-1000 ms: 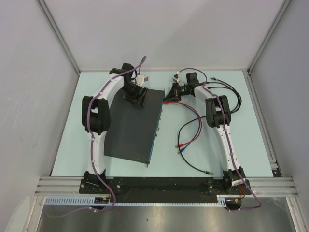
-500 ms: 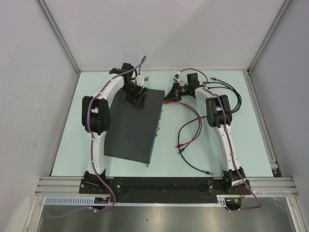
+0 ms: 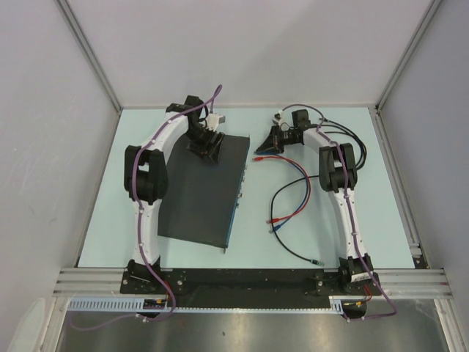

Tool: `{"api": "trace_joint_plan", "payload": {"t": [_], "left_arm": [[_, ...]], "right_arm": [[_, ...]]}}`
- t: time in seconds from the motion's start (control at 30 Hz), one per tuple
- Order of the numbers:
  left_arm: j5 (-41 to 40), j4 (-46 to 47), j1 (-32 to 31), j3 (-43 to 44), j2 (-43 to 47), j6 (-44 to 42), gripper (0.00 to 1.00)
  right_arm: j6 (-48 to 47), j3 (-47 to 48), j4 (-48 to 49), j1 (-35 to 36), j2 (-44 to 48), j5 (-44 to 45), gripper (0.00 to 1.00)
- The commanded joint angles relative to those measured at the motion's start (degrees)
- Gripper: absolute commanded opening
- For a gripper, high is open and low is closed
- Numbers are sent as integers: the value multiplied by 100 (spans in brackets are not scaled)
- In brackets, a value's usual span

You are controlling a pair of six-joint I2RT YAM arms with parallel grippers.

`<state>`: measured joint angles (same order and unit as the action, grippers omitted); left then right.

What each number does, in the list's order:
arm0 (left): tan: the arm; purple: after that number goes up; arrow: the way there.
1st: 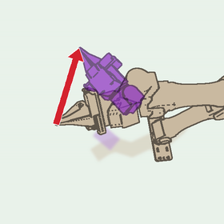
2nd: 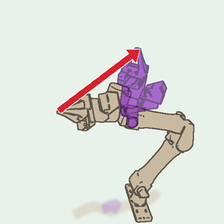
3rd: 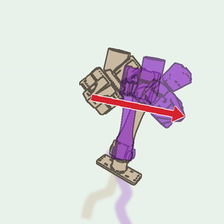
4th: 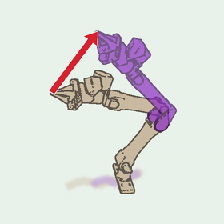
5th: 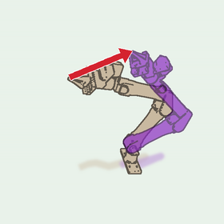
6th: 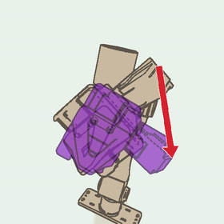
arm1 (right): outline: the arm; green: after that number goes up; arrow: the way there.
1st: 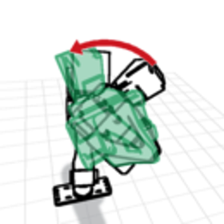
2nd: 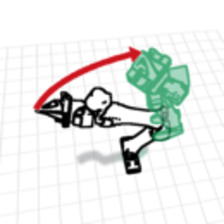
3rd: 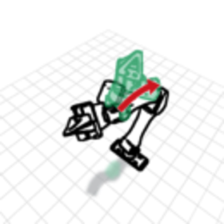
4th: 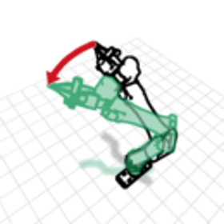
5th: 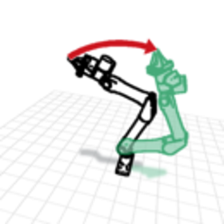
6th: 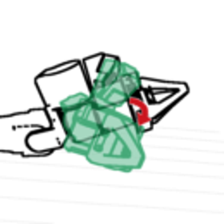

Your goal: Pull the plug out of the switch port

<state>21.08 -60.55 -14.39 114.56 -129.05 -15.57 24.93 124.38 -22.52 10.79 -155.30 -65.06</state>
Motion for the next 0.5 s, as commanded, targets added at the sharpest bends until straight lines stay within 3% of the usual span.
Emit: {"api": "trace_joint_plan", "payload": {"t": [0.0,0.2,0.3,0.4,0.43,0.47], "left_arm": [[-78,-229,-37,40,-50,-16,79],[-78,-211,-81,66,-76,-16,79],[-69,-211,-81,84,-85,-25,79],[-43,-211,-81,92,-111,-34,79],[-25,-202,-73,110,-102,-34,79],[18,-202,-72,110,-128,-34,79]], "right_arm": [[-332,-309,-209,-525,-272,679,2],[-304,-230,-15,-499,-316,555,6],[-409,-89,-85,-472,-290,757,12],[-532,104,-103,-481,-176,863,39],[-602,183,-94,-472,-123,889,53],[-786,288,-94,-481,-45,924,58]]}}
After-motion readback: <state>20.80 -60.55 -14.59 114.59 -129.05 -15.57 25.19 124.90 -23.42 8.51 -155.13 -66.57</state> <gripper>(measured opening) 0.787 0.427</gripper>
